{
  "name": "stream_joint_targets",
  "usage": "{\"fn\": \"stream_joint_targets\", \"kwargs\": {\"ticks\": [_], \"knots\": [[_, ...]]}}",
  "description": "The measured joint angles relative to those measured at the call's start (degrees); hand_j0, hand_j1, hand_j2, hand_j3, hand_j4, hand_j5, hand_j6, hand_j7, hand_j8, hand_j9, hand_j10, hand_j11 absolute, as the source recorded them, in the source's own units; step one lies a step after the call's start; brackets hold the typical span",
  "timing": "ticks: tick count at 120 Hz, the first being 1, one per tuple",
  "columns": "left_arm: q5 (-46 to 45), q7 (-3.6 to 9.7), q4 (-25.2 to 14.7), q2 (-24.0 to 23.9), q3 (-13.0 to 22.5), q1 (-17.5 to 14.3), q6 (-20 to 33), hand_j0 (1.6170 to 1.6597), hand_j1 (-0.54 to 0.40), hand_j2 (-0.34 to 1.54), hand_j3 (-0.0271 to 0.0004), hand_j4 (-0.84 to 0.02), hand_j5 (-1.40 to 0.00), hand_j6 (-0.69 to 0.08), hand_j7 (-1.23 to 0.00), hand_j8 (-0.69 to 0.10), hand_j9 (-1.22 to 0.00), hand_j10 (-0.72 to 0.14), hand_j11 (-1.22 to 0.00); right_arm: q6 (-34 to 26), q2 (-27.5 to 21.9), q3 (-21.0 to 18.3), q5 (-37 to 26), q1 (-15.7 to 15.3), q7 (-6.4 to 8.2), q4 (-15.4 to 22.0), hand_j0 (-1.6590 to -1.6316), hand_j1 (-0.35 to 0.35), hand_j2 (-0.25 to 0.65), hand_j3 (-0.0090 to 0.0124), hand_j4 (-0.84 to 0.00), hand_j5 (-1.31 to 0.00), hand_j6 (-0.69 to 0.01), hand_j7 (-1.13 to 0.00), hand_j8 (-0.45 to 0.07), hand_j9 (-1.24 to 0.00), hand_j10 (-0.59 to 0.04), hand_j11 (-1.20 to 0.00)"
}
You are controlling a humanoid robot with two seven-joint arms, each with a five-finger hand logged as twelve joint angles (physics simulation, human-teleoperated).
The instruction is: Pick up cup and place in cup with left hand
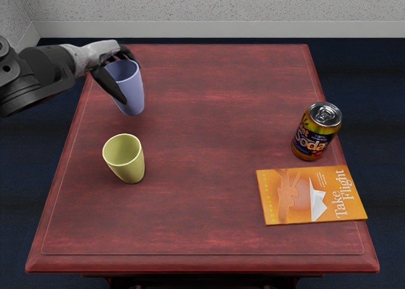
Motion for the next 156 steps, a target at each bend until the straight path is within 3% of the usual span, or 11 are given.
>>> {"fn": "stream_joint_targets", "kwargs": {"ticks": [17, 35, 61, 80, 119, 156], "knots": [[-4.9, 0.00, -1.3, 2.7, -3.5, -0.4, -6.9, 1.6518, -0.126, 0.10, 0.0000, -0.376, -0.74, -0.232, -0.73, -0.258, -0.72, -0.420, -0.73, 0.0, 0.0, 0.0, 0.0, 0.0, 0.00, 0.0, -1.6581, -0.349, 0.000, 0.0000, 0.000, 0.00, 0.001, 0.00, 0.000, 0.00, 0.000, 0.00], [-6.9, -0.01, -3.5, 7.2, -4.9, -2.4, -11.2, 1.6520, -0.110, 0.09, 0.0000, -0.392, -0.73, -0.249, -0.73, -0.275, -0.72, -0.436, -0.73, 0.0, 0.0, 0.0, 0.0, 0.0, 0.00, 0.0, -1.6581, -0.349, 0.000, 0.0000, 0.000, 0.00, 0.001, 0.00, 0.000, 0.00, 0.000, 0.00], [-7.5, 0.00, -11.4, 15.1, -5.6, -4.6, -15.5, 1.6518, -0.121, 0.10, 0.0000, -0.376, -0.76, -0.226, -0.76, -0.254, -0.75, -0.419, -0.75, 0.0, 0.0, 0.0, 0.0, 0.0, 0.00, 0.0, -1.6581, -0.349, 0.000, 0.0000, 0.000, 0.00, 0.001, 0.00, 0.000, 0.00, 0.000, 0.00], [-7.1, 0.01, -14.0, 15.3, -5.7, -4.2, -17.8, 1.6507, -0.126, 0.11, 0.0000, -0.356, -0.79, -0.212, -0.78, -0.234, -0.77, -0.413, -0.77, 0.0, 0.0, 0.0, 0.0, 0.0, 0.00, 0.0, -1.6581, -0.349, 0.000, 0.0000, 0.000, 0.00, 0.001, 0.00, 0.000, 0.00, 0.000, 0.00], [-6.7, 0.01, -14.9, 17.3, -6.1, -4.1, -25.4, 1.6494, -0.174, 0.16, 0.0000, -0.293, -0.86, -0.150, -0.85, -0.179, -0.82, -0.378, -0.83, 0.0, 0.0, 0.0, 0.0, 0.0, 0.00, 0.0, -1.6581, -0.349, 0.000, 0.0000, 0.000, 0.00, 0.001, 0.00, 0.000, 0.00, 0.000, 0.00], [-6.9, 0.01, -15.0, 17.5, -9.2, -3.8, -26.5, 1.6485, -0.204, 0.19, 0.0000, -0.233, -0.95, -0.099, -0.93, -0.125, -0.88, -0.325, -0.90, 0.0, 0.0, 0.0, 0.0, 0.0, 0.00, 0.0, -1.6581, -0.349, 0.000, 0.0000, 0.000, 0.00, 0.001, 0.00, 0.001, 0.00, 0.000, 0.00]]}}
